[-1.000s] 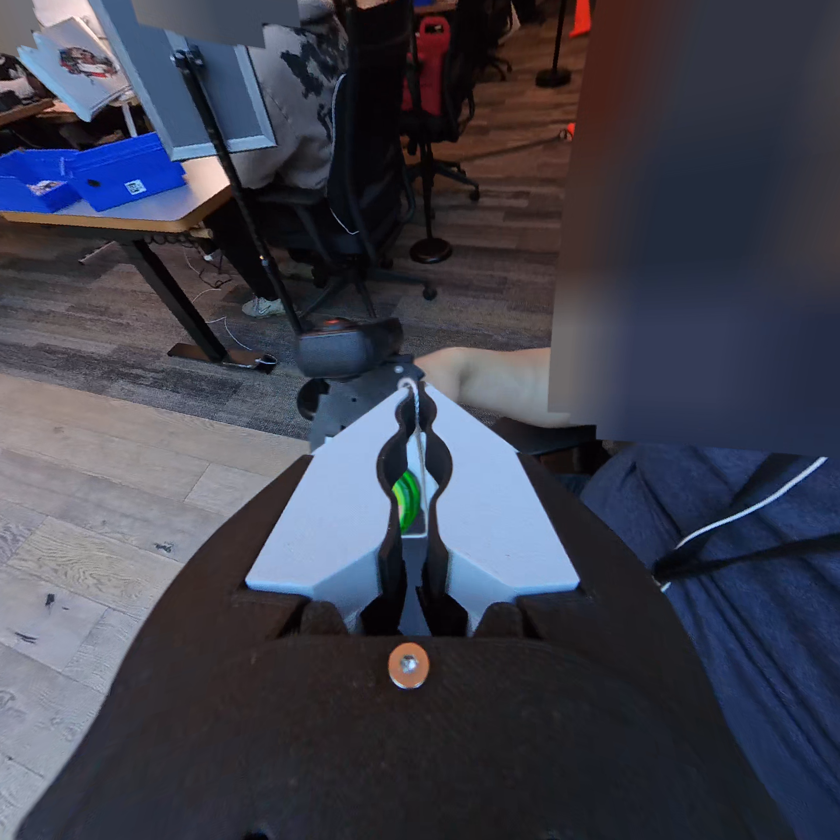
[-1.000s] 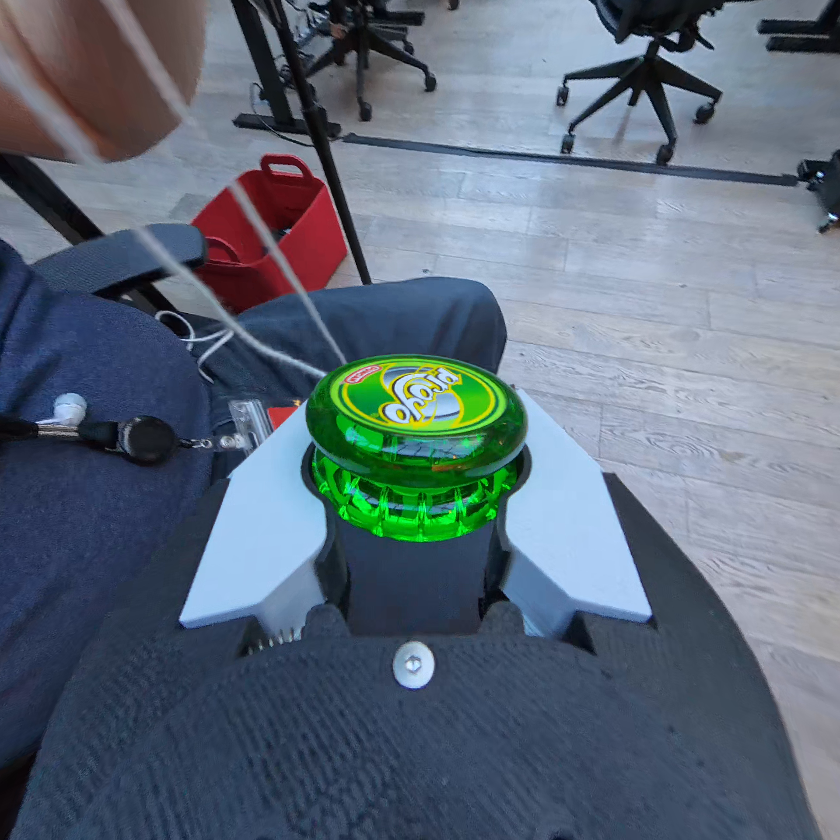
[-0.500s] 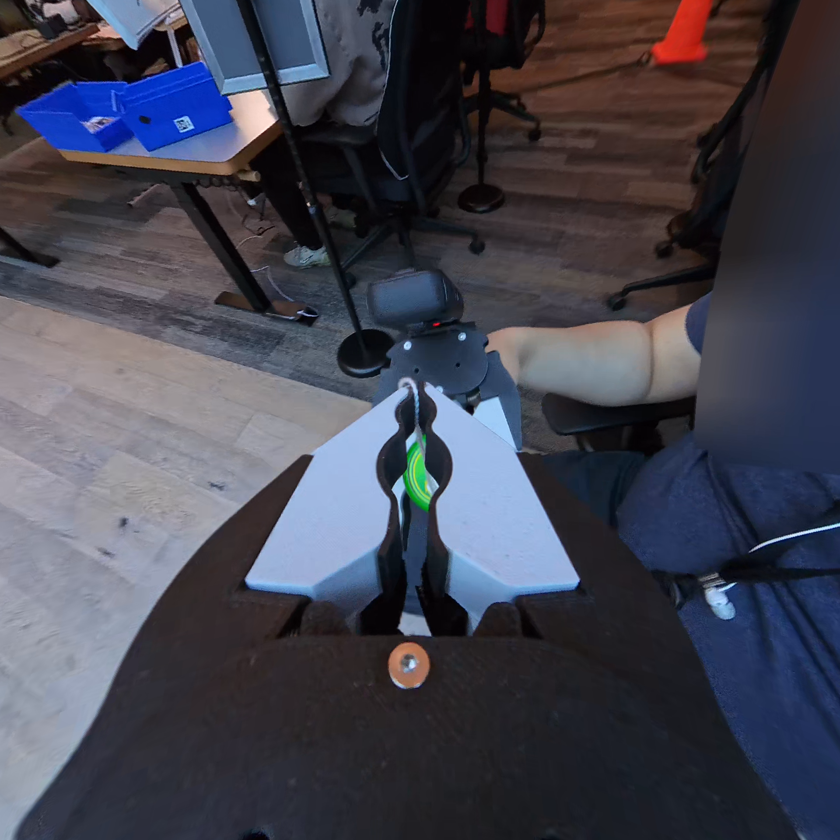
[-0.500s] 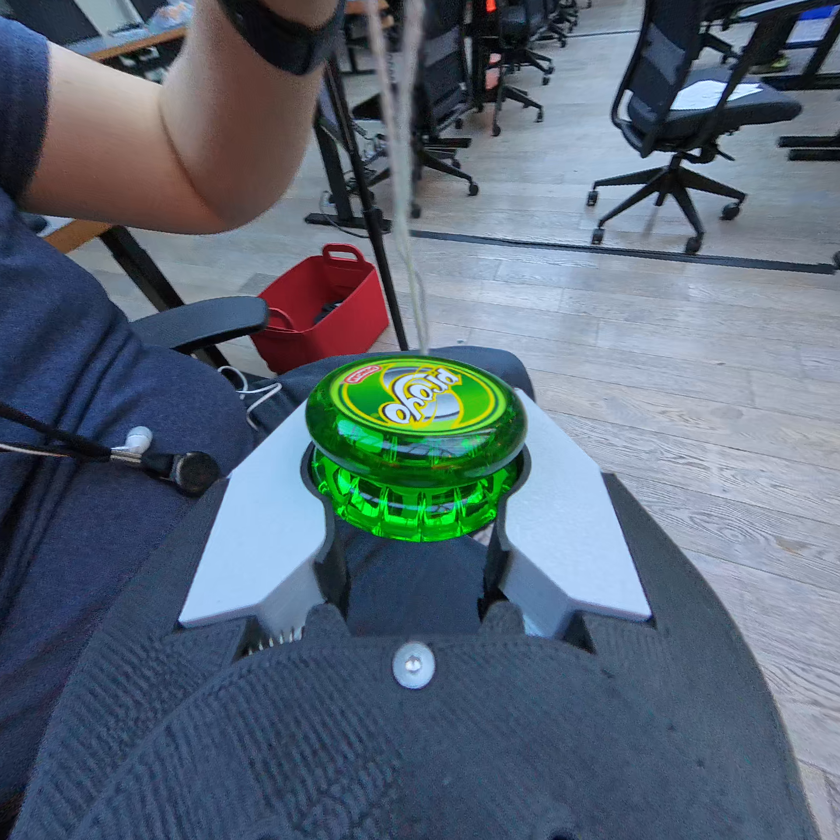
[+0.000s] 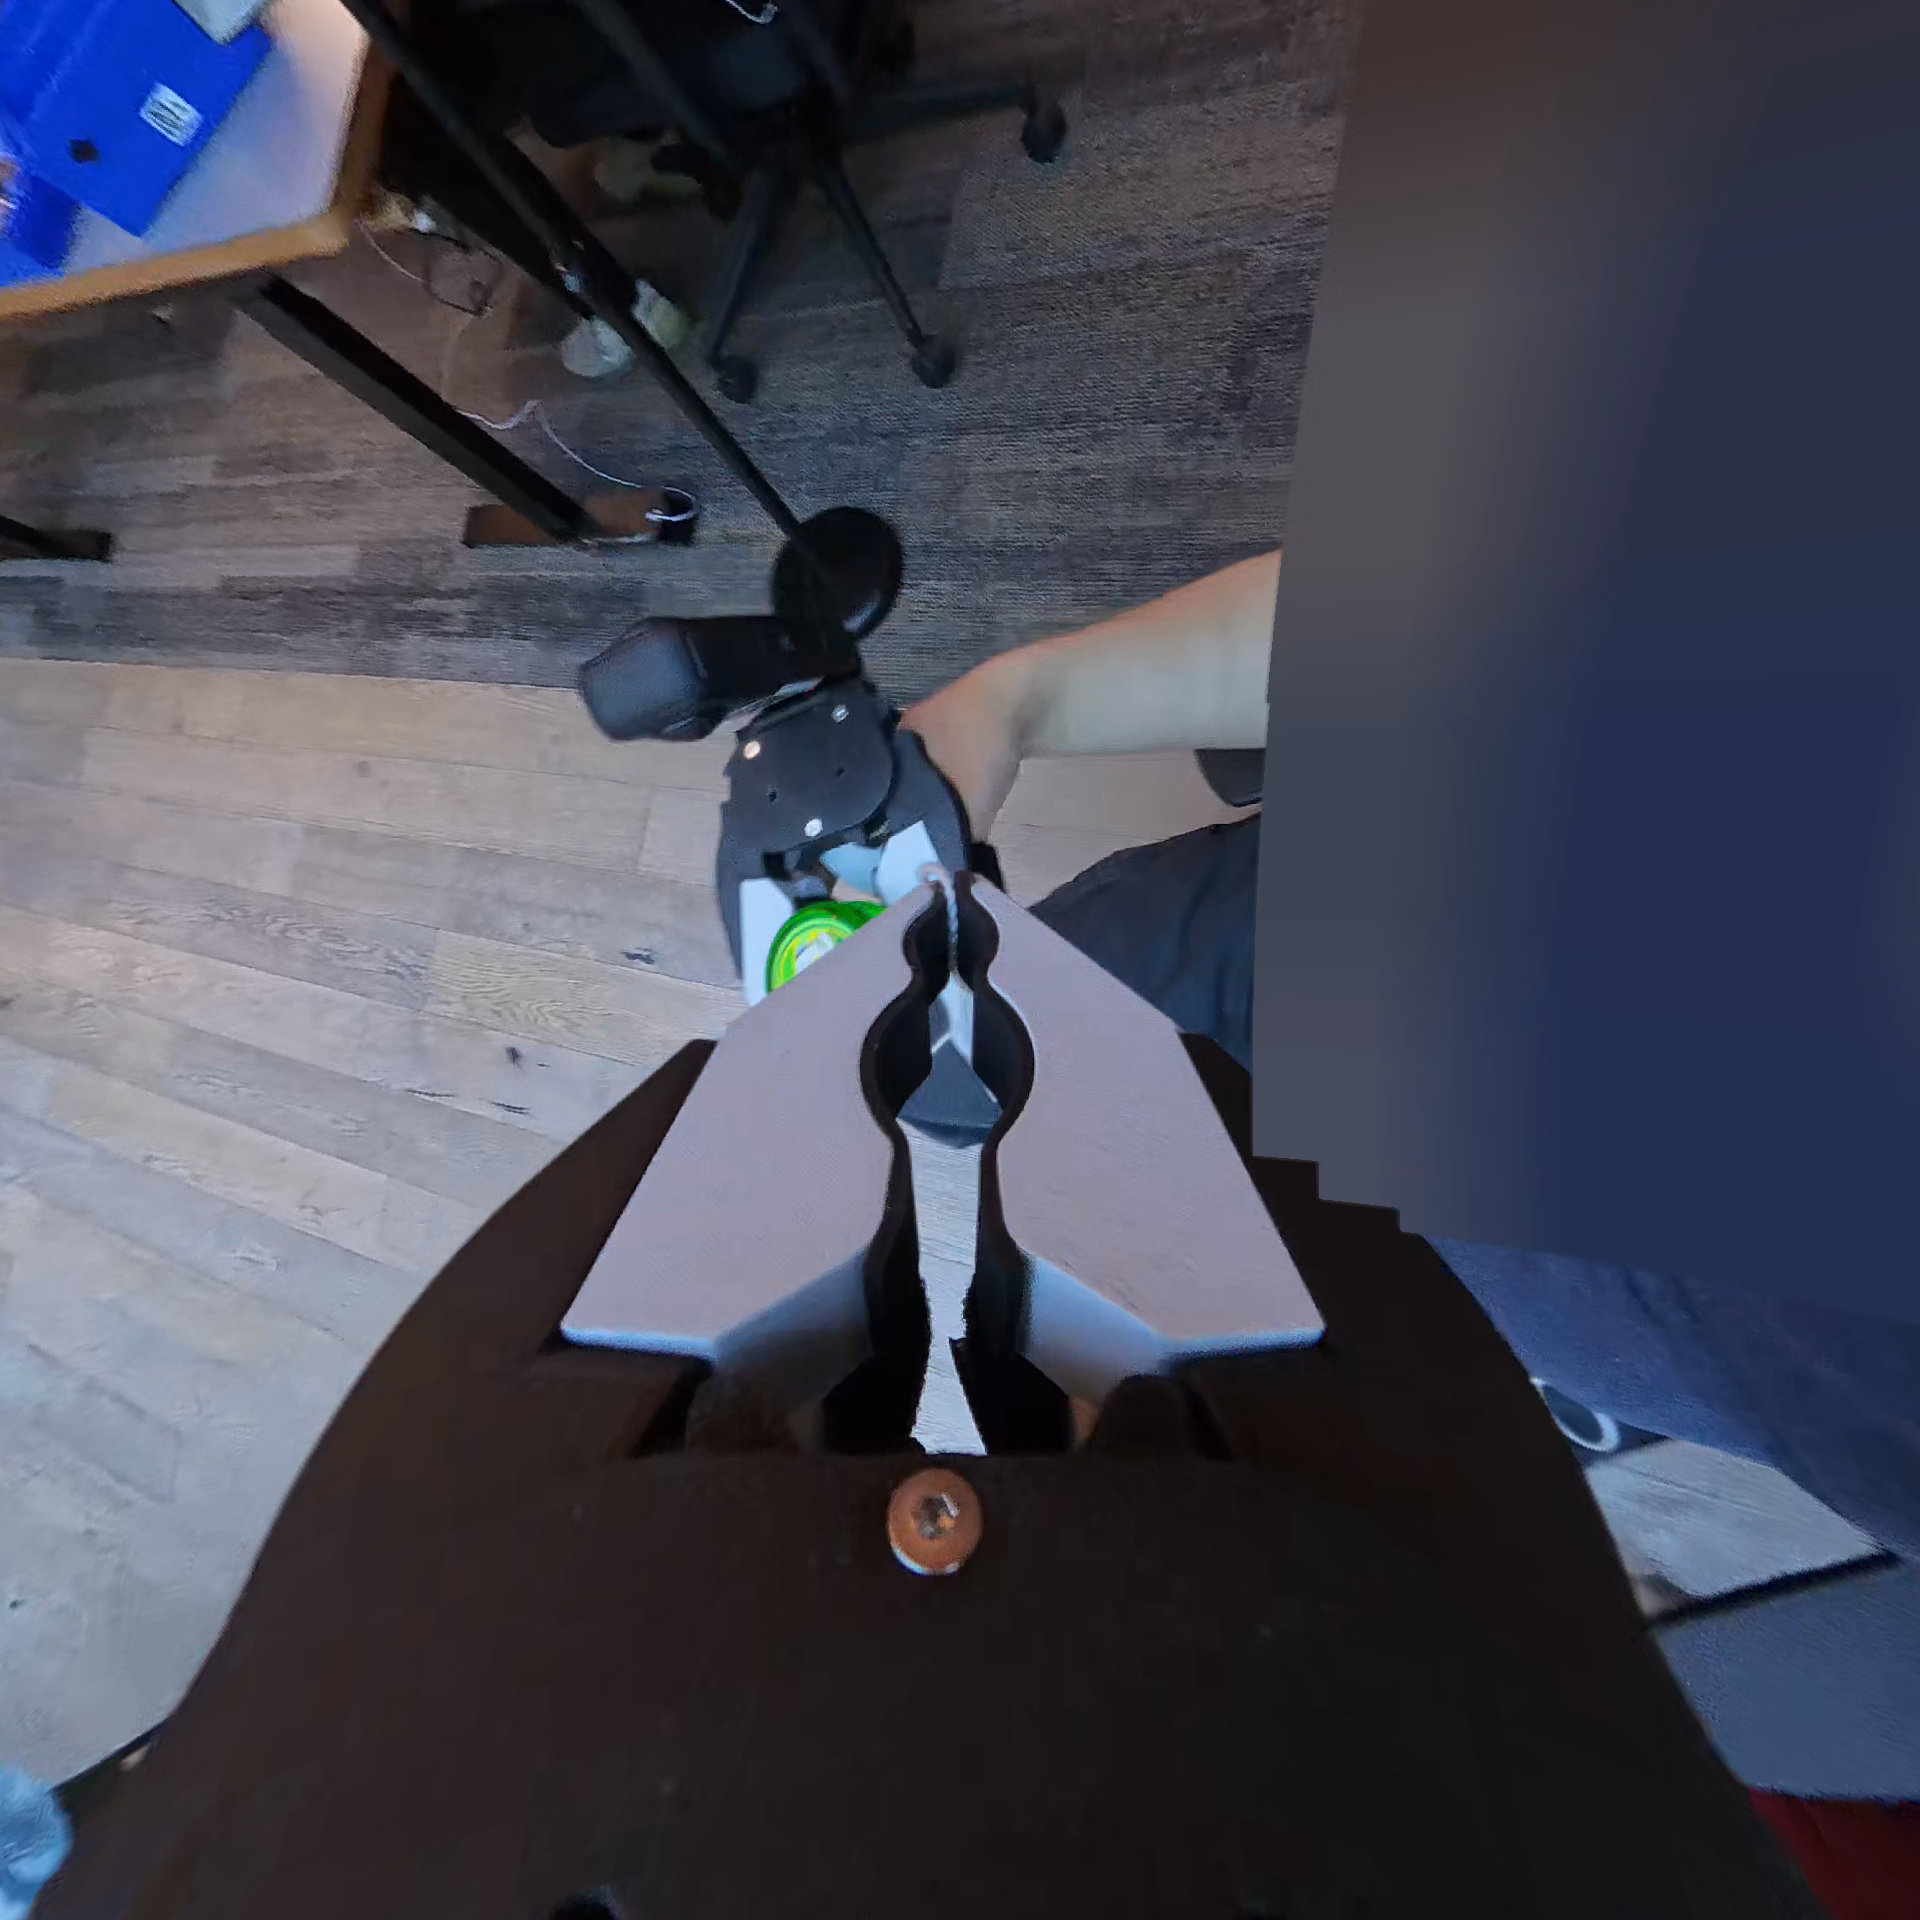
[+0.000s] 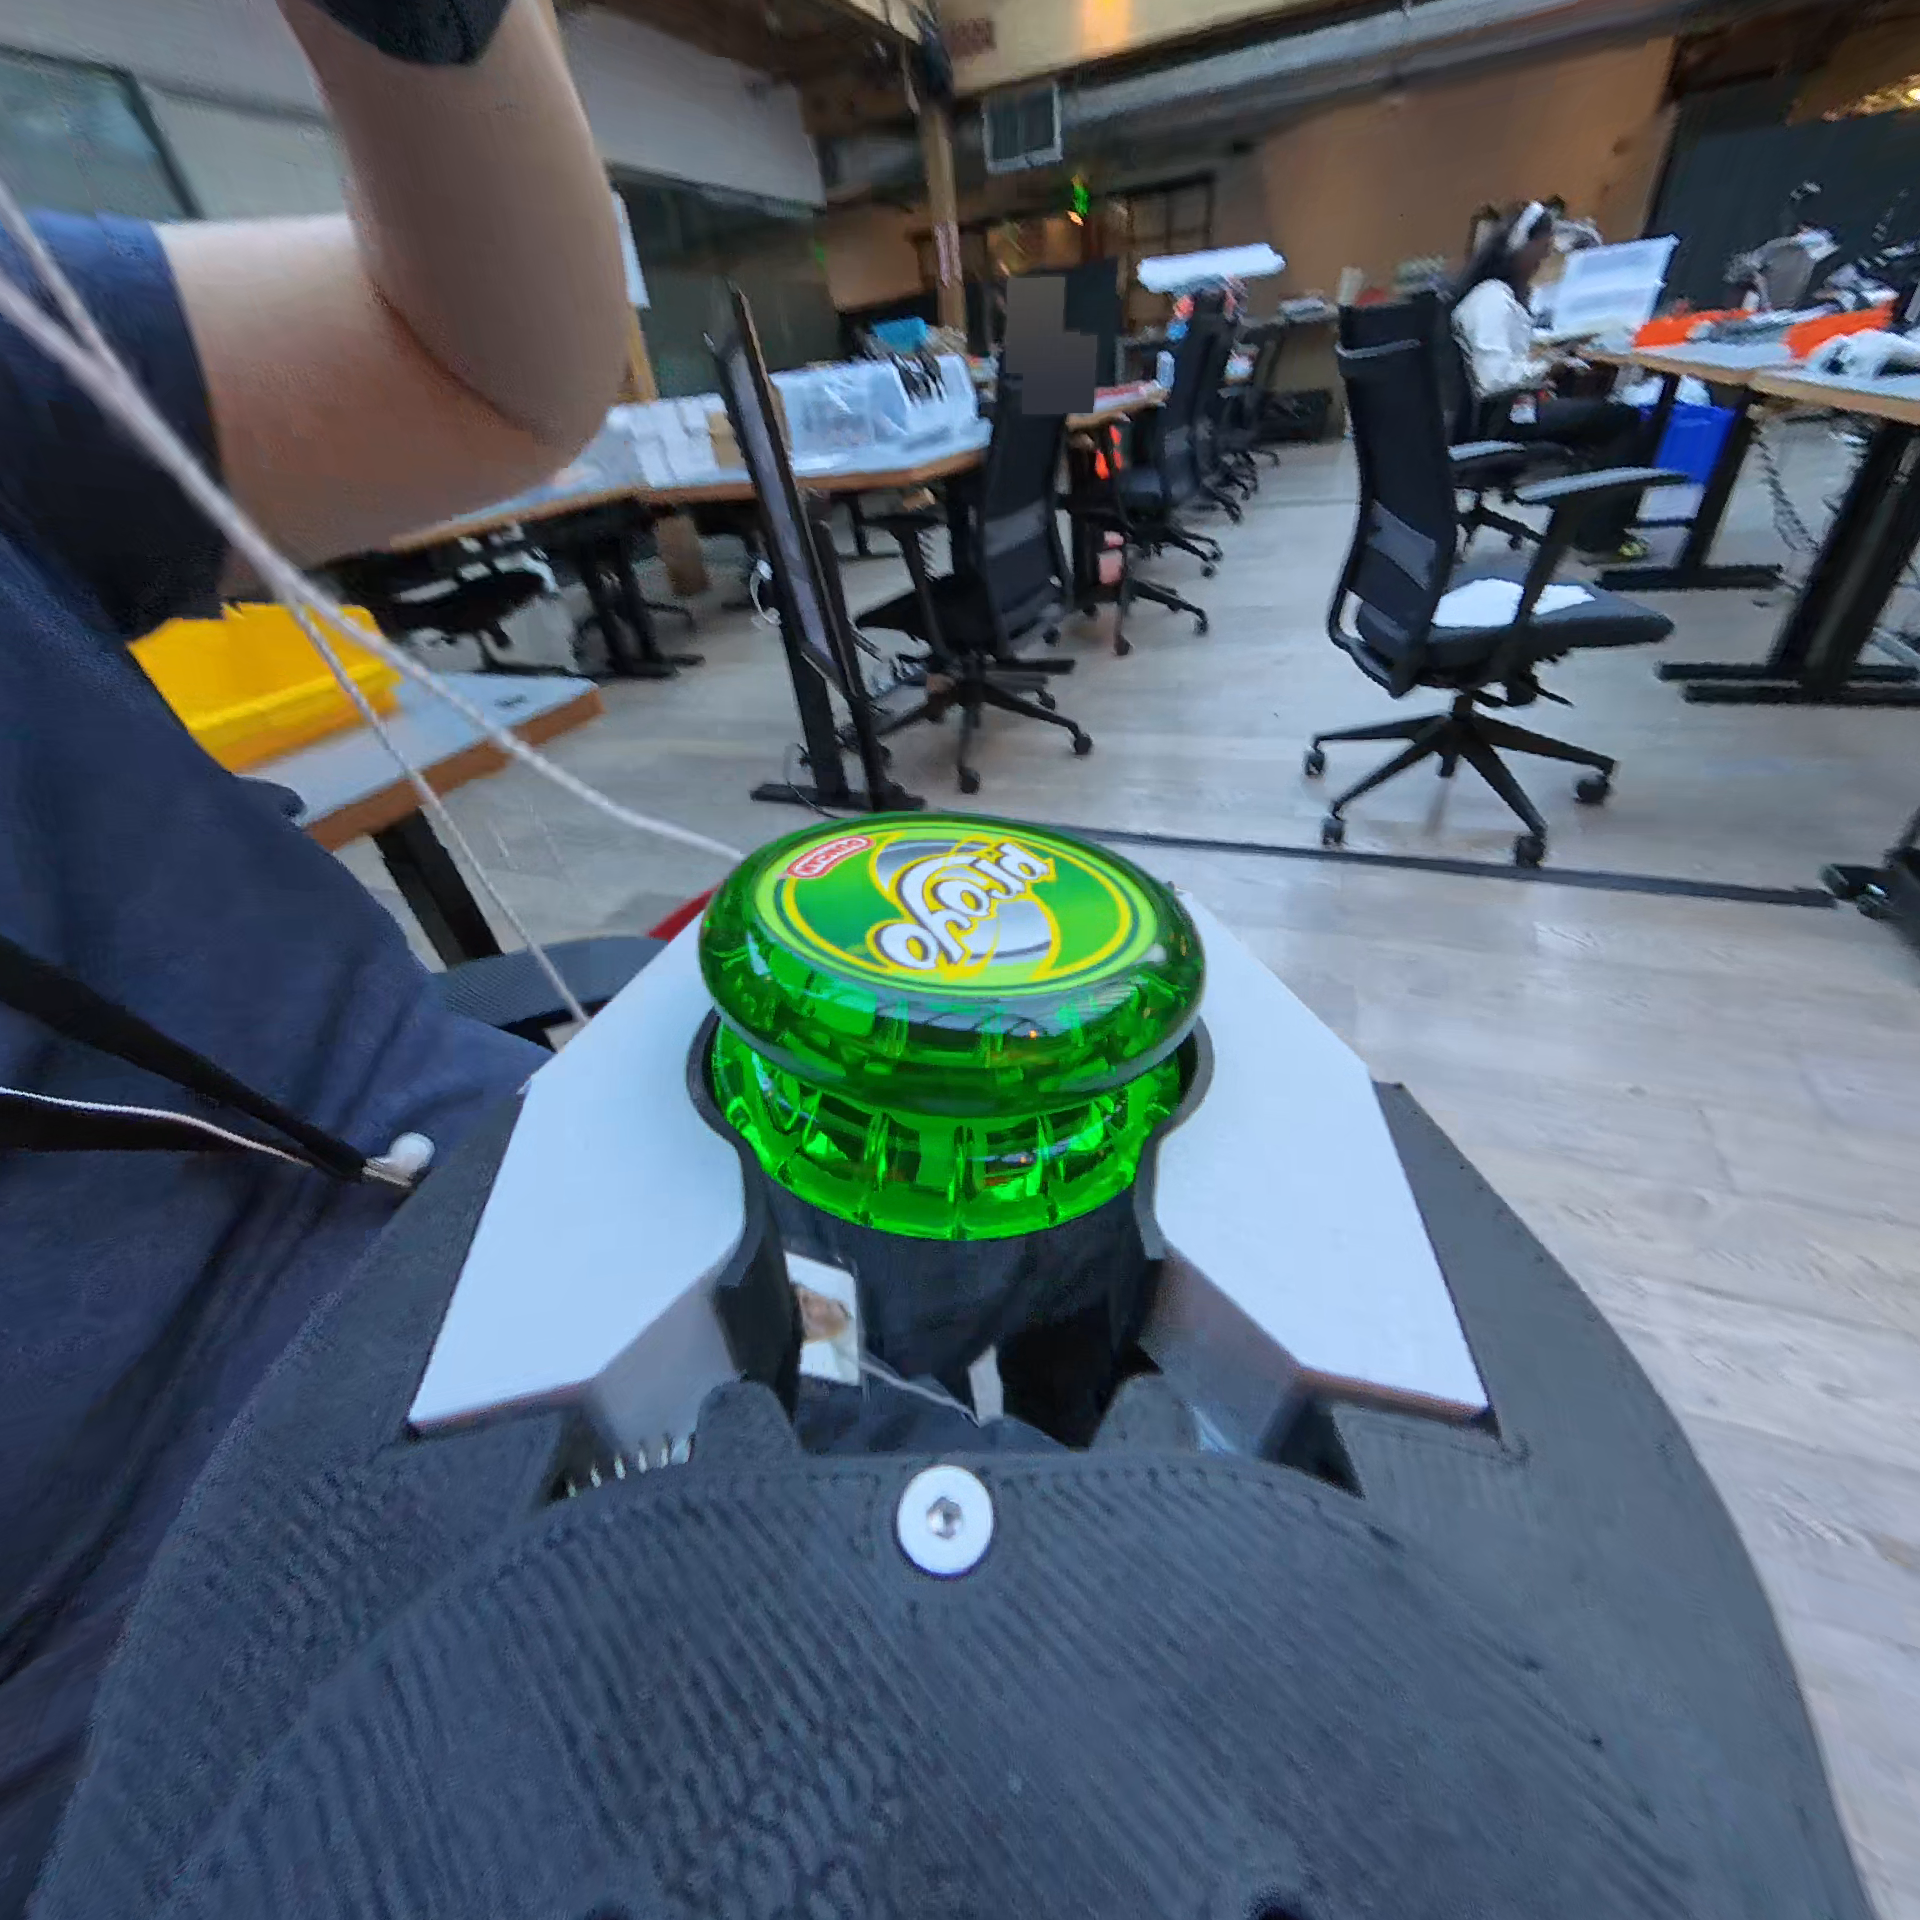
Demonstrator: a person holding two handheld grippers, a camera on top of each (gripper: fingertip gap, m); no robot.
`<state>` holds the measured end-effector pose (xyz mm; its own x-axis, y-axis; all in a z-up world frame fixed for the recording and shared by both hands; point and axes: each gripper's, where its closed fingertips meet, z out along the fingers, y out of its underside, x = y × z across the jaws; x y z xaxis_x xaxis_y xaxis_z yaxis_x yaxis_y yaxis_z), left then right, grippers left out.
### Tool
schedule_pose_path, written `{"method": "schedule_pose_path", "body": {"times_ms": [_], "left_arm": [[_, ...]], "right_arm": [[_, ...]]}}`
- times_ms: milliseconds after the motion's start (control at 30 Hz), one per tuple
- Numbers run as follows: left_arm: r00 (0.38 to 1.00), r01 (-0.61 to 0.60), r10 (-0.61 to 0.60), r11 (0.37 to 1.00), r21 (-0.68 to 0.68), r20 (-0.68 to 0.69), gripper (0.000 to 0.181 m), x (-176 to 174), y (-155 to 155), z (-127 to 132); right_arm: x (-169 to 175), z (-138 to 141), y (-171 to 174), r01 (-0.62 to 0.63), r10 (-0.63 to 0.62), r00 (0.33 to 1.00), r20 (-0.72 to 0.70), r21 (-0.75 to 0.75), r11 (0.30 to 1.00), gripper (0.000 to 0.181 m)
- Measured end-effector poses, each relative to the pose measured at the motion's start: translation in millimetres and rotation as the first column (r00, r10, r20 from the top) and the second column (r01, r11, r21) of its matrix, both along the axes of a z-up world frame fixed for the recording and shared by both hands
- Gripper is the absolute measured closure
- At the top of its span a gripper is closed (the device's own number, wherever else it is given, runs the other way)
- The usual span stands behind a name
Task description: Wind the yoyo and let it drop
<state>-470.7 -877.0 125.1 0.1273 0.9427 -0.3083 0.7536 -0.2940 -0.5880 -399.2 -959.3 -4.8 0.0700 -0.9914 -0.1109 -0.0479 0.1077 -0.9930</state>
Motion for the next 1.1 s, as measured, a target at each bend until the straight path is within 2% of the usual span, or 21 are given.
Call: {"method": "schedule_pose_path", "body": {"times_ms": [33, 100, 200, 300, 400, 500, 600, 767, 933, 1100], "left_arm": [[1.000, -0.006, 0.005, 0.999, 0.052, 0.021, 0.181, -7.4, 2.0, 0.3], [0.997, -0.022, 0.014, 0.993, 0.113, 0.071, 0.181, -19.8, 1.1, -3.3], [0.986, -0.040, 0.034, 0.999, 0.030, 0.165, 0.181, -30.0, -17.3, -13.2], [0.972, -0.062, 0.059, 0.998, 0.004, 0.229, 0.181, -36.3, -31.8, -21.6], [0.935, -0.086, 0.113, 0.992, -0.096, 0.336, 0.181, -27.3, -57.7, -32.3], [0.909, -0.120, 0.139, 0.990, -0.072, 0.393, 0.181, -18.4, -68.8, -45.6], [0.901, -0.155, 0.154, 0.987, -0.032, 0.406, 0.181, -11.4, -76.4, -57.0], [0.906, -0.219, 0.183, 0.974, 0.052, 0.381, 0.181, -2.9, -89.4, -70.3], [0.920, -0.278, 0.215, 0.948, 0.158, 0.328, 0.181, 8.8, -98.0, -80.3], [0.950, -0.270, 0.207, 0.920, 0.283, 0.235, 0.181, 10.0, -93.5, -83.0]], "right_arm": [[1.0, 5.3, 4.2, -0.030, 0.029, 0.999, 0.035, 0.013, 0.999, 0.106], [1.6, 11.5, 12.1, -0.087, 0.084, 0.993, 0.079, 0.041, 0.995, 0.106], [1.3, 11.9, 20.9, -0.138, 0.133, 0.987, 0.088, 0.046, 0.989, 0.106], [-0.3, 11.2, 32.7, -0.185, 0.183, 0.980, 0.075, 0.025, 0.982, 0.105], [-5.7, 17.9, 46.8, -0.241, 0.241, 0.965, 0.103, -0.020, 0.970, 0.105], [-8.6, 19.8, 51.9, -0.245, 0.251, 0.962, 0.105, -0.061, 0.967, 0.106], [-7.9, 15.4, 45.3, -0.189, 0.195, 0.978, 0.068, -0.097, 0.977, 0.106], [-13.9, 25.8, 56.9, -0.198, 0.223, 0.968, 0.111, -0.201, 0.959, 0.106], [-14.5, 20.2, 52.3, -0.142, 0.160, 0.986, 0.053, -0.258, 0.956, 0.106], [-11.7, 14.8, 63.8, -0.196, 0.208, 0.978, 0.012, -0.275, 0.941, 0.106]]}}
